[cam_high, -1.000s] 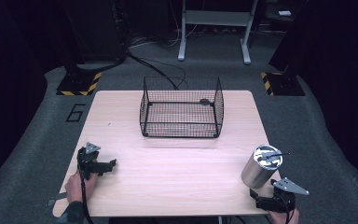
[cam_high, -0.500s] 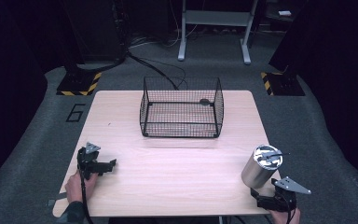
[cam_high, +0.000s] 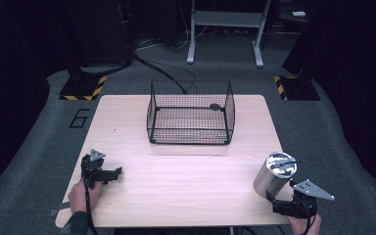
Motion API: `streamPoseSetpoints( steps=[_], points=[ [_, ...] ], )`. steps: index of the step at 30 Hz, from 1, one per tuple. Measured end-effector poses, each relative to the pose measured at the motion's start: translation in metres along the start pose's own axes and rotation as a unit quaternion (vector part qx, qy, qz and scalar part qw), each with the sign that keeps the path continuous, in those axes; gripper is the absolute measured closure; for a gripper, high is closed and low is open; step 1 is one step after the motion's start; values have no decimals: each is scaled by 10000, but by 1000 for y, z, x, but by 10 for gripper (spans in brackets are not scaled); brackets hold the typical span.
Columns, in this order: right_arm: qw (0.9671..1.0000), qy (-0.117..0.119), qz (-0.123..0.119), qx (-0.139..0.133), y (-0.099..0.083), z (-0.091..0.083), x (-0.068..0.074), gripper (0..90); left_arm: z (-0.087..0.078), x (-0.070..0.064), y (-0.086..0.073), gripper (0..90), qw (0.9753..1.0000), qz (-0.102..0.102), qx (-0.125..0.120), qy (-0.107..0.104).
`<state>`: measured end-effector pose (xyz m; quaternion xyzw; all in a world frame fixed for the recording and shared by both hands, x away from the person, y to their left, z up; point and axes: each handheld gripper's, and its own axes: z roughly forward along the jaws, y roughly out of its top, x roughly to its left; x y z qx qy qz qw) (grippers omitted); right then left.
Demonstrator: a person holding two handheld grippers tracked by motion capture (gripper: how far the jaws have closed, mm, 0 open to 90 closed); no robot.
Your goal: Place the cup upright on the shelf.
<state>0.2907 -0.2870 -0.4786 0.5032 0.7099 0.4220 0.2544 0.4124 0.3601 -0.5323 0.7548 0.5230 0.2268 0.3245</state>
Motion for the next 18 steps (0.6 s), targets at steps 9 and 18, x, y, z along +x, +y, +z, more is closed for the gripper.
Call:
streamPoseSetpoints(
  steps=[9,18],
  points=[
    [10000,-7,29,-83,24,-7,3,0,0,0,0,0,10000,-3,-3,0],
    [9997,-103,6,-215,42,-5,3,0,0,0,0,0,10000,10,27,12]
  ],
)
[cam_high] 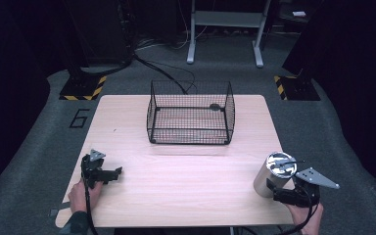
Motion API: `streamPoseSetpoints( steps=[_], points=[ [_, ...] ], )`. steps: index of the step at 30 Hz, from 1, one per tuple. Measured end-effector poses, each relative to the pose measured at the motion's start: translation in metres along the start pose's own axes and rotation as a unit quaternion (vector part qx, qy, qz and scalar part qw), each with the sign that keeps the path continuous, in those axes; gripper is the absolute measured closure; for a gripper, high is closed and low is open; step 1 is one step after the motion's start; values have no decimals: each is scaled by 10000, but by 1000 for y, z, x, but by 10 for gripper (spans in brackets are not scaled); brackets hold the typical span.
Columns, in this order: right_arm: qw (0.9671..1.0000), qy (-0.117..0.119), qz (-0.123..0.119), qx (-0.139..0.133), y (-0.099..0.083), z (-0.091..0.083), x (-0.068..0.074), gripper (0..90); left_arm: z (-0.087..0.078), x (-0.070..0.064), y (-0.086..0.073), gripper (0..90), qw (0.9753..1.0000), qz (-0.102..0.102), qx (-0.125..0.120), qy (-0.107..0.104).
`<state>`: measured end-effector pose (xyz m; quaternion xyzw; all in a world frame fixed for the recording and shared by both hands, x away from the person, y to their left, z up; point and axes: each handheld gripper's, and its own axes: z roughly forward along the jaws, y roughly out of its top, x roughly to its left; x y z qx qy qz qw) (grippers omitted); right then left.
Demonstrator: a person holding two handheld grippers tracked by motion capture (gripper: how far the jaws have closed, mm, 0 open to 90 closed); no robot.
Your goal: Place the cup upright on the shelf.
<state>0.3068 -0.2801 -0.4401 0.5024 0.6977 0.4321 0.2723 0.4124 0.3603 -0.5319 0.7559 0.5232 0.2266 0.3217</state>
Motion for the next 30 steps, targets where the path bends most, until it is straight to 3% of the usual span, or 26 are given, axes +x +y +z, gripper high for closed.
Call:
streamPoseSetpoints(
  steps=[7,24,30],
  points=[
    [9999,-86,-47,-78,14,8,1,0,0,0,0,0,10000,-2,-4,-6],
    [9992,-353,-63,-150,18,14,6,37,0,0,0,0,10000,-17,-6,-7],
    [9987,-378,-208,-258,33,11,16,38,-1,0,1,0,10000,-5,50,-18]
  ],
)
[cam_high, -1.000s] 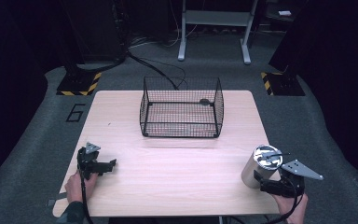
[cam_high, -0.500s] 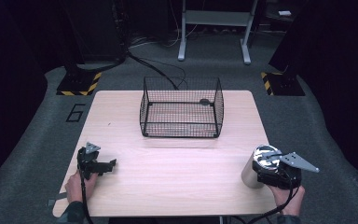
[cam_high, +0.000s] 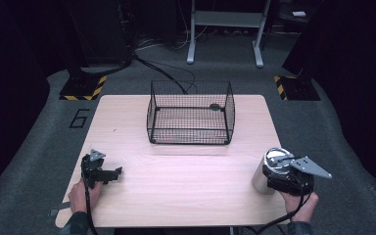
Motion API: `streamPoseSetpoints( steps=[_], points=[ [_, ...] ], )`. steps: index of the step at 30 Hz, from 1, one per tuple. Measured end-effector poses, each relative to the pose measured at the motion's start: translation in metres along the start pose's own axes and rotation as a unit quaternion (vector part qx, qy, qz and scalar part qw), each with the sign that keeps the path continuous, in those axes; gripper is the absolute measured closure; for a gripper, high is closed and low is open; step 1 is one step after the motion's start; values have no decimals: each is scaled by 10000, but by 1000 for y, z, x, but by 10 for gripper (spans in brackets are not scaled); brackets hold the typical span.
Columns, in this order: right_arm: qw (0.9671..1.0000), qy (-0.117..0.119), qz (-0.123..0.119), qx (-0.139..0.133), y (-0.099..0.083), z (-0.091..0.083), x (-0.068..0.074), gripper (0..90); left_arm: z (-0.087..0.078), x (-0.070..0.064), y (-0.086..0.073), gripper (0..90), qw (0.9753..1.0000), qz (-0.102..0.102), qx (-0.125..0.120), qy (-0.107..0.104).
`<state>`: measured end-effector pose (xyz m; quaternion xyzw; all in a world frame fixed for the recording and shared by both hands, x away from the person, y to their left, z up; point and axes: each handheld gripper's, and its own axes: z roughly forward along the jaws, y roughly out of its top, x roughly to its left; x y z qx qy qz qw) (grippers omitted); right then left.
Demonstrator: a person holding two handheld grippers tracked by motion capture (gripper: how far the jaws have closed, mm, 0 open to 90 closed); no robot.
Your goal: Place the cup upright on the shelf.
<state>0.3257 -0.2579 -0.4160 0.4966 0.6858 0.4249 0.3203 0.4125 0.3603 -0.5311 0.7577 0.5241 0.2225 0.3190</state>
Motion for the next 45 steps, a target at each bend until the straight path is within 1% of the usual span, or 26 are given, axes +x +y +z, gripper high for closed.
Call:
streamPoseSetpoints(
  steps=[1,2,4,5,7,8,9,10,11,15,16,17,18,19,23,28,30,31,37,38,40,41,45],
  points=[
    [10000,0,0,0,0,0,0,38,0,0,0,0,10000,0,0,0],
    [10000,88,-10,-18,8,-1,3,38,0,0,0,0,10000,-6,-6,9],
    [9999,113,-20,-19,11,-2,5,38,0,0,0,0,10000,-6,4,0],
    [9998,178,-52,-11,18,-1,10,38,1,-1,-1,0,9999,-50,-99,36],
    [9997,221,-115,-5,24,1,14,38,2,-2,0,0,9999,-103,-112,73],
    [9997,221,-115,-5,24,1,14,38,2,-2,0,0,9999,-103,-112,73],
    [9995,295,-148,12,30,3,19,38,2,-3,0,0,9998,-114,-108,89],
    [9995,295,-148,12,30,3,19,38,2,-3,0,0,9998,-114,-108,89],
    [9993,348,-135,19,33,4,21,38,2,-3,0,0,9999,-105,-82,92],
    [9984,474,-306,68,44,11,31,38,1,-6,-1,2,9998,-136,-85,154],
    [9981,523,-321,68,47,13,33,38,0,-6,0,2,9998,-128,-46,155],
    [9974,602,-379,75,50,16,37,38,0,-6,-1,1,9997,-166,-40,171],
    [9974,602,-379,75,50,16,37,38,0,-6,-1,1,9997,-166,-40,171],
    [9970,649,-414,75,54,20,41,38,-1,-7,-2,1,9996,-195,-83,193],
    [9961,747,-466,60,59,26,47,38,-1,-7,-2,0,9996,-197,-88,202],
    [9952,845,-494,57,64,30,52,38,-1,-7,-2,1,9996,-202,-84,202],
    [9948,873,-516,51,66,32,55,38,-1,-7,-2,0,9996,-193,-52,185],
    [9943,906,-563,28,68,34,57,38,-2,-6,-2,0,9997,-182,-20,175],
    [9932,996,-610,-10,74,40,63,38,-2,-6,-2,0,9997,-187,-14,165],
    [9924,1053,-641,-16,76,43,66,38,-2,-6,-2,0,9997,-177,-24,170],
    [9921,1067,-655,-1,77,45,67,38,-1,-6,-2,0,9997,-186,-30,171],
    [9920,1080,-658,17,79,49,70,38,-2,-6,-2,0,9998,-135,11,166],
    [9908,1156,-696,27,82,57,75,38,-2,-6,-2,0,9998,-141,13,159]
  ],
)
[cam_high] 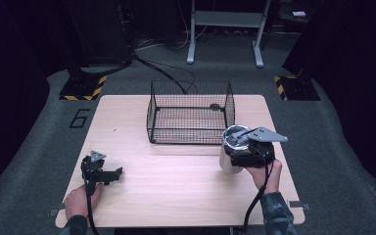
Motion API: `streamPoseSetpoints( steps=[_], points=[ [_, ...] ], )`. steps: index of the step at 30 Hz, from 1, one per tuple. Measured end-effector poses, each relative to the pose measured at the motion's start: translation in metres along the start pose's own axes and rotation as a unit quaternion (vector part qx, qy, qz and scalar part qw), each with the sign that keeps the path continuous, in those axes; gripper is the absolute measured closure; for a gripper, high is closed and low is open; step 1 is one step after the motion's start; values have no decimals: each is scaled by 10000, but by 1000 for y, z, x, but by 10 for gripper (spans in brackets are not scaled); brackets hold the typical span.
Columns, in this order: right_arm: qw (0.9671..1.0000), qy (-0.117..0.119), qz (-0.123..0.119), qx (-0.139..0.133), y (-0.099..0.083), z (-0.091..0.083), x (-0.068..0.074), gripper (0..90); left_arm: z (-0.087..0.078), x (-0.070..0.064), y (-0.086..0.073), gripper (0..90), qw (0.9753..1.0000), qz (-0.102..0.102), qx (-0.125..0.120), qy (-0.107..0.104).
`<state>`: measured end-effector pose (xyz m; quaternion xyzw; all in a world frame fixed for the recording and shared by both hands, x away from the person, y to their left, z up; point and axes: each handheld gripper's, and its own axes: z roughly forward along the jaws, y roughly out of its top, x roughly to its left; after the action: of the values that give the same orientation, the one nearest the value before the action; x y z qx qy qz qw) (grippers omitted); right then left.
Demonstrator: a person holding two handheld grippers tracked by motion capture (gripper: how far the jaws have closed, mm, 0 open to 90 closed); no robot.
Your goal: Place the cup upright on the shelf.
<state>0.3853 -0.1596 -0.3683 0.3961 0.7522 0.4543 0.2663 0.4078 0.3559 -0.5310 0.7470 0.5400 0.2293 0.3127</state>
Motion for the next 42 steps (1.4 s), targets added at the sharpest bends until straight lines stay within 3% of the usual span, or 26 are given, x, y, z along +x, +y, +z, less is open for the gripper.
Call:
streamPoseSetpoints(
  steps=[11,42],
  points=[
    [9998,197,-44,20,7,15,11,38,0,0,0,0,10000,3,-1,-2],
    [9985,451,-165,-248,70,37,19,38,0,0,0,0,10000,9,2,-4]
  ],
)
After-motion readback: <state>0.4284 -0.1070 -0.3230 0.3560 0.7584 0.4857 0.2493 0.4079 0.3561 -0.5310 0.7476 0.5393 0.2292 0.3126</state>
